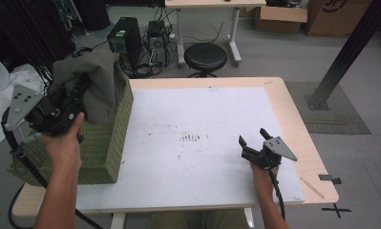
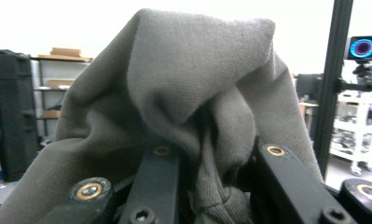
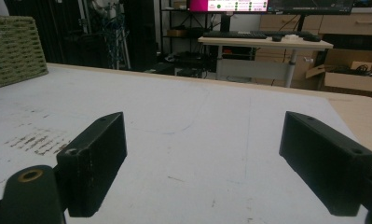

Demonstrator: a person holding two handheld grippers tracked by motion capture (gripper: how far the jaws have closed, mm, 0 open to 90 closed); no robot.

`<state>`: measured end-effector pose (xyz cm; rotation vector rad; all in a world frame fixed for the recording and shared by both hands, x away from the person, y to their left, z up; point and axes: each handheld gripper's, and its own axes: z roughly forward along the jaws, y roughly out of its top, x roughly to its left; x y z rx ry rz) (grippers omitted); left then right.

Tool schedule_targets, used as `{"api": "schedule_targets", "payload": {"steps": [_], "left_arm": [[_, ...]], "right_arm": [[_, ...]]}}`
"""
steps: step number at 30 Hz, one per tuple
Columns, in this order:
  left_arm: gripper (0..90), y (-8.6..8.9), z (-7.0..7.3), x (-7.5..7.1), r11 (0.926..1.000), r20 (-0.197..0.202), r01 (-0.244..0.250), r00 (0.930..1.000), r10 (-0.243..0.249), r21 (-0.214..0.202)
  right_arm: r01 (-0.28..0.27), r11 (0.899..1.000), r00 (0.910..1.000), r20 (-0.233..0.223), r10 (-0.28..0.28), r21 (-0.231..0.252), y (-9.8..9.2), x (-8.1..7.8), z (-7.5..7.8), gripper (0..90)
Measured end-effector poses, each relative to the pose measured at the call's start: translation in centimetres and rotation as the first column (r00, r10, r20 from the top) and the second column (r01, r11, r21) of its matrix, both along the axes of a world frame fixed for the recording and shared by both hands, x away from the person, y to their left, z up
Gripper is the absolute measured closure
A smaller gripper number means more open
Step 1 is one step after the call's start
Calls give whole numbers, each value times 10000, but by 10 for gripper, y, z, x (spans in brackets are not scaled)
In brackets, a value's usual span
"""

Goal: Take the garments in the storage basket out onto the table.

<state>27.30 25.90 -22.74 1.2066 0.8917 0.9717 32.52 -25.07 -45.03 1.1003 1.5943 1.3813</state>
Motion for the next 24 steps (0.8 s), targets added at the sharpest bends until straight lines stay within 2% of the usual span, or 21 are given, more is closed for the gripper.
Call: {"api": "schedule_targets", "payload": {"steps": [7,15,19,24], "left_arm": [[770,-24,-4,1,9977,-81,670,9977,-669,113],[769,-53,-11,6,9877,-311,1505,9883,-1492,420],[769,-71,-19,9,9791,-544,1938,9802,-1906,622],[768,-99,-42,16,9635,-925,2575,9637,-2506,728]], "right_arm": [[-12,10000,10000,1,12,9,0,0,0,146],[-15,10000,10000,8,15,40,-1,0,0,147],[-10,10000,10000,17,10,53,-1,0,0,147],[16,9999,10000,33,-16,139,-1,0,0,146]]}}
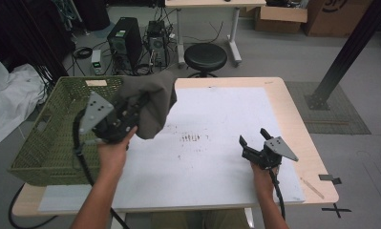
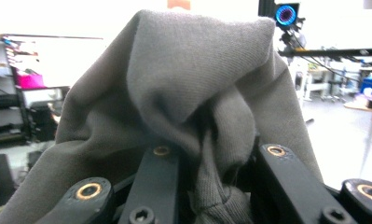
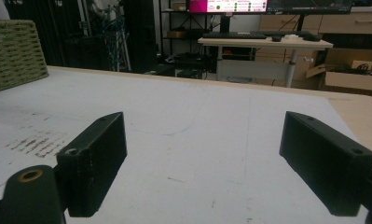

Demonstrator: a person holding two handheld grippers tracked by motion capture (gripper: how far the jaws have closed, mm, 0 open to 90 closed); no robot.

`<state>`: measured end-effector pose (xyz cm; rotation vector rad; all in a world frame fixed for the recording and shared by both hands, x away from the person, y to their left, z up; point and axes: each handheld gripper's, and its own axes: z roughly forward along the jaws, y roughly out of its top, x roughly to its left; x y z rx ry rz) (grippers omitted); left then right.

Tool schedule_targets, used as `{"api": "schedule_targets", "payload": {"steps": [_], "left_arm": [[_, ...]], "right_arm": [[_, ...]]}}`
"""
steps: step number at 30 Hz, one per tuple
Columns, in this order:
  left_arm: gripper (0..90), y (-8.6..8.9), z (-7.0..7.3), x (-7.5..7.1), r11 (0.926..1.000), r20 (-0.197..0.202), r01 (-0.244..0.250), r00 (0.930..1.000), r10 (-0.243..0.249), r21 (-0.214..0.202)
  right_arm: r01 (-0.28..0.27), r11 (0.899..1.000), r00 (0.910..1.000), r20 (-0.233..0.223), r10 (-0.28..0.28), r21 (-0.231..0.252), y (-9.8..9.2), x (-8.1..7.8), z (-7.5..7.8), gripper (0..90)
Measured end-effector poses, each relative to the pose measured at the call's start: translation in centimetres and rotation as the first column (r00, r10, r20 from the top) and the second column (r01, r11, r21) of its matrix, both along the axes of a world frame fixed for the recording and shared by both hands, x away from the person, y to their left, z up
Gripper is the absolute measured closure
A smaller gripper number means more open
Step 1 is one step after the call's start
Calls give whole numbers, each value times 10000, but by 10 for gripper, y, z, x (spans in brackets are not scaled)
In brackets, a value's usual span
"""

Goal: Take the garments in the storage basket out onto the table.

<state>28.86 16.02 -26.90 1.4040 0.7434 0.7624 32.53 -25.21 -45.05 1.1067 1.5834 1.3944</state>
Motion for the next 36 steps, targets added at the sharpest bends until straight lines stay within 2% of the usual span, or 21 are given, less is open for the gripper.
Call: {"api": "schedule_targets", "payload": {"steps": [7,13,19,25,27,28,30,31,32,33,34,36], "left_arm": [[767,-40,-31,9,9965,-451,819,9957,-812,145],[766,-77,-61,20,9887,-1073,1397,9852,-1334,538],[763,-107,-98,37,9829,-2088,1644,9673,-1443,824],[733,-126,-138,57,9838,-3056,1322,9479,-898,1210],[706,-130,-150,63,9841,-3427,1231,9366,-727,1278],[632,-132,-156,65,9829,-3630,1205,9297,-625,1394],[601,-135,-165,69,9803,-4047,1206,9132,-479,1563],[551,-136,-168,70,9801,-4231,1198,9051,-422,1586],[483,-137,-170,69,9809,-4343,1153,9001,-364,1567],[399,-136,-169,68,9825,-4398,1113,8974,-348,1494],[327,-135,-167,66,9829,-4384,1088,8982,-333,1484],[232,-131,-160,58,9843,-4283,919,9034,-188,1506]], "right_arm": [[-21,10000,10000,8,21,16,-1,0,0,146],[-8,10000,10000,44,7,43,-1,-1,0,146],[-26,9999,10000,69,25,109,-1,-1,0,147],[-63,9999,9999,81,62,118,-1,-1,0,147],[-72,9999,9999,85,71,145,-2,-1,0,147],[-90,9998,9999,76,89,163,-2,-1,0,147],[-94,9998,9999,81,93,173,-2,-1,0,147],[-111,9998,9999,90,109,181,-2,-1,0,147],[-119,9997,9999,90,117,204,-2,-1,0,147],[-125,9997,9999,112,123,201,-2,-1,0,147],[-127,9997,9999,106,125,208,-3,-1,0,147],[-127,9997,9999,112,124,201,-3,-1,0,147]]}}
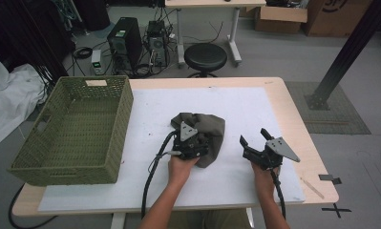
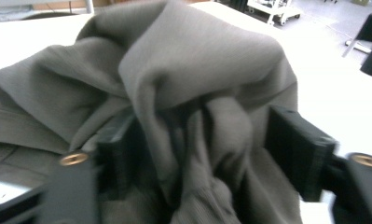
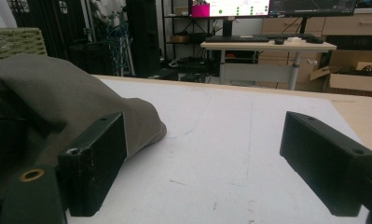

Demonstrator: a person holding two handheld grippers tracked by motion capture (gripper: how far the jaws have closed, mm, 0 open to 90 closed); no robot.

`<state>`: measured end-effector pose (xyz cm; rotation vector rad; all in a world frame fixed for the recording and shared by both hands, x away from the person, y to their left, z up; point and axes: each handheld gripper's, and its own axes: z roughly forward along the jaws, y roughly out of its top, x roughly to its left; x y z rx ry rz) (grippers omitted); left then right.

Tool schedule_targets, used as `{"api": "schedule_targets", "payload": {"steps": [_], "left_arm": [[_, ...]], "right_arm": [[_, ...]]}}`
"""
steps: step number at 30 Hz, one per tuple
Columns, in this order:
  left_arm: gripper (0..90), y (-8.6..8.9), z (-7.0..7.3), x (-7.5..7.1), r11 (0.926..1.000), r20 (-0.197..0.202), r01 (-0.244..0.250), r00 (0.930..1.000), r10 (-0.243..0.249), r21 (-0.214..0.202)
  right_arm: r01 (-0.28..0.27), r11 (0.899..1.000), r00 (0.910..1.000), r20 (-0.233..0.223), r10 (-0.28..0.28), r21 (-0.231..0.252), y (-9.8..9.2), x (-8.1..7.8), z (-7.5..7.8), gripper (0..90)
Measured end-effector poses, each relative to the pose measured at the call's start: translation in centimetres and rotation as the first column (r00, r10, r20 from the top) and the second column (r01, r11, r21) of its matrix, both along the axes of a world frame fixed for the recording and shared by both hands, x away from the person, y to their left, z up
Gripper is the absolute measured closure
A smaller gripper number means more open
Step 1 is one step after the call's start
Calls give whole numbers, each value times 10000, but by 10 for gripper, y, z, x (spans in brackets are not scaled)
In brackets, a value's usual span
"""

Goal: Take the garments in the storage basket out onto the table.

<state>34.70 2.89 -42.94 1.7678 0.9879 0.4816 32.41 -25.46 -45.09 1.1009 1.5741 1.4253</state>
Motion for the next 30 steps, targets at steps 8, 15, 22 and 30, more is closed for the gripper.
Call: {"api": "schedule_targets", "payload": {"steps": [8,15,22,30], "left_arm": [[158,42,17,-32,9934,772,-536,9951,616,-1016],[157,81,28,-41,9720,1293,-1739,9722,1950,-1579],[158,106,29,-42,9545,1403,-2508,9515,2737,-1612],[158,117,30,-46,9478,1451,-2829,9417,3036,-1472]], "right_arm": [[-8,10000,10000,7,8,-13,0,0,0,148],[-27,10000,10000,-1,27,-17,0,0,0,148],[-72,10000,10000,32,72,-67,0,0,0,148],[-104,9999,9999,-2,104,-44,0,0,0,148]]}}
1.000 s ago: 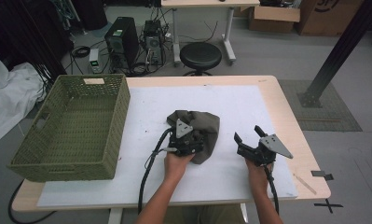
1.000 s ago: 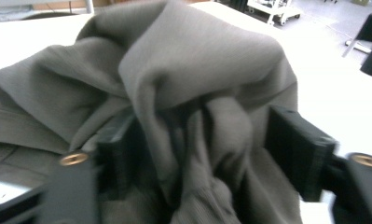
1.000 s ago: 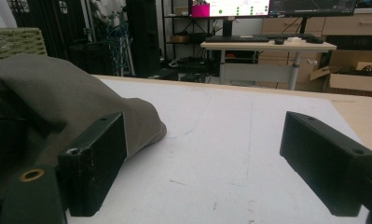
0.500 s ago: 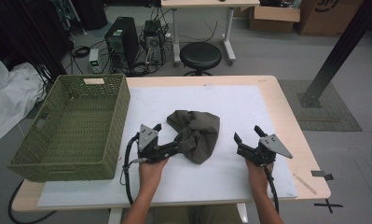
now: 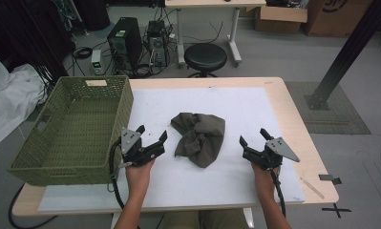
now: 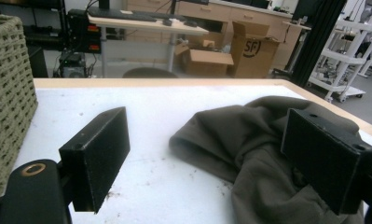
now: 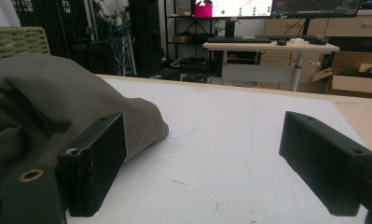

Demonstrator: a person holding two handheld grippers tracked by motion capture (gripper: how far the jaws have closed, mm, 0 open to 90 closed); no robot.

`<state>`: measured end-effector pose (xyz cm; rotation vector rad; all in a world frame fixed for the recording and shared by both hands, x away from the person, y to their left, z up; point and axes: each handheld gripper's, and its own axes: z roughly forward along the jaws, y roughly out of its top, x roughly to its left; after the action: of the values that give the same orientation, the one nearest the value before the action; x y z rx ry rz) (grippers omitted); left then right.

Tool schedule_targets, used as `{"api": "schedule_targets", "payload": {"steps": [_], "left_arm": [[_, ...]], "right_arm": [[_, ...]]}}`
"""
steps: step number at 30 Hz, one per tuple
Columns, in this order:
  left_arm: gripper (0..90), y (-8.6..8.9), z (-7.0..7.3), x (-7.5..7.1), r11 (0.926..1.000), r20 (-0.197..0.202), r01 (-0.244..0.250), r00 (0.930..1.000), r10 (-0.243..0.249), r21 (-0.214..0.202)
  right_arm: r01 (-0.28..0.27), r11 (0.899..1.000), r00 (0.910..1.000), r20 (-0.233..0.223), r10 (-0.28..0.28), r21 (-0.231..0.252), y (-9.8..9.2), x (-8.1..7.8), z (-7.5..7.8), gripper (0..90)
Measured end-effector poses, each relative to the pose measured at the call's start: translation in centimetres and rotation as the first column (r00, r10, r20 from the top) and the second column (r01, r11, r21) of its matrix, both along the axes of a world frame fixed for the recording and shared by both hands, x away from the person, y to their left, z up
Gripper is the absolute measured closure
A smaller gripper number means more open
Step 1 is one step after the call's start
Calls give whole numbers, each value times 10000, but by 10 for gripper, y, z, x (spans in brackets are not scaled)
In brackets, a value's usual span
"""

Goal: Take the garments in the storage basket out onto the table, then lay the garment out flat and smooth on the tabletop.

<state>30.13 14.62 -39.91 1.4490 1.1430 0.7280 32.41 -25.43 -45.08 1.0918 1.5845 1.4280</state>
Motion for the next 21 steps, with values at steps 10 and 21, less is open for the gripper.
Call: {"api": "schedule_targets", "payload": {"steps": [10,21], "left_arm": [[158,6,6,-1,9998,73,-91,9999,90,171],[158,6,2,5,9998,-84,-175,9998,176,111]], "right_arm": [[-872,9941,9962,-66,870,-640,20,-13,9,152],[-3512,9231,9300,-1722,3246,-1565,121,-1,23,358]]}}
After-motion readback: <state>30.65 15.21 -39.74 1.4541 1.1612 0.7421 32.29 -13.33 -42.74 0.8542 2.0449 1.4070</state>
